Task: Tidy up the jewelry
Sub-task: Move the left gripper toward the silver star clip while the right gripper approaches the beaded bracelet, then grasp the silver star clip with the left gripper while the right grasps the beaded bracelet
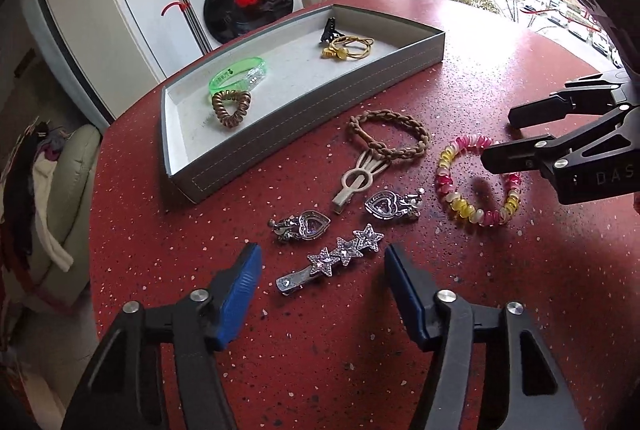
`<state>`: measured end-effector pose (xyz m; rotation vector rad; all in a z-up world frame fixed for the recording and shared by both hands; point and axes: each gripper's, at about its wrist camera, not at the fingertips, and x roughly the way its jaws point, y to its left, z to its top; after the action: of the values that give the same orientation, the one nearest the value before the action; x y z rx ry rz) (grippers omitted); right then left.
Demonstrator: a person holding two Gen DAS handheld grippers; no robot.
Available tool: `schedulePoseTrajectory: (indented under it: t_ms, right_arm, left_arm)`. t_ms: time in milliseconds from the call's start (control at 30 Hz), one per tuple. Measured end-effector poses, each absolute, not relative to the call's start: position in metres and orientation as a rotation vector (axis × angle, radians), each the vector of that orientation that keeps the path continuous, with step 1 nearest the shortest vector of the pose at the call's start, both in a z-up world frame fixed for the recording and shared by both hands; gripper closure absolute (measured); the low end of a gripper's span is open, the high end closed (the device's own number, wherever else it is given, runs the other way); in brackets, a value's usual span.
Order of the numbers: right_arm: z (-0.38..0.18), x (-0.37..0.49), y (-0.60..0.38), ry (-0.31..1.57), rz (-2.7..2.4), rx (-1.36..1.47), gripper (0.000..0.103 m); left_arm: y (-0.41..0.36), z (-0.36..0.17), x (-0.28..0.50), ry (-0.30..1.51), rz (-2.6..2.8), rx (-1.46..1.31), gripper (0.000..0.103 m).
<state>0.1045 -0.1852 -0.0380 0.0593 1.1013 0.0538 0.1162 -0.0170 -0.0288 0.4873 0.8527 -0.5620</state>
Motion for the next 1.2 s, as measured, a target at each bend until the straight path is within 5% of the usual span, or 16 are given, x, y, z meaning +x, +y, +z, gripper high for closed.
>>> schedulePoseTrajectory:
  t_ms: [267,333,433,500,767,800,1200]
  right_arm:
    - [-0.037,0.101,-0.176,1.097,0.083,-0.022,0.049]
    - [-0.036,0.101,-0.173,1.097,0.098,-0.028,0.056]
    - [-0.035,0.1,-0.168,1.097,0.117,-0.031,0.071]
    - [-0.035,0.1,-0.165,1.095,0.124,-0.034,0.092]
    - [-0.03,0.092,-0.175,1.07,0.105,0.018,0.093]
    - [-0.029,0.091,-0.177,1.065,0.104,0.026,0.093]
    - [-0.018,0.088,-0.188,1.041,0.113,0.082,0.093]
  left_arm:
    - [-0.019,-0.028,0.111,0.879,-0.616,0.472,0.051]
    - [-0.019,-0.028,0.109,0.884,-0.623,0.474,0.063]
    - [-0.019,-0.028,0.107,0.887,-0.616,0.471,0.063]
    - [-0.016,-0.028,0.106,0.891,-0.608,0.456,0.063]
    - [-0.001,-0.024,0.106,0.896,-0.555,0.376,0.066]
    - [0.001,-0.023,0.106,0.895,-0.55,0.363,0.078]
    - [0.016,-0.019,0.114,0.932,-0.48,0.23,0.078]
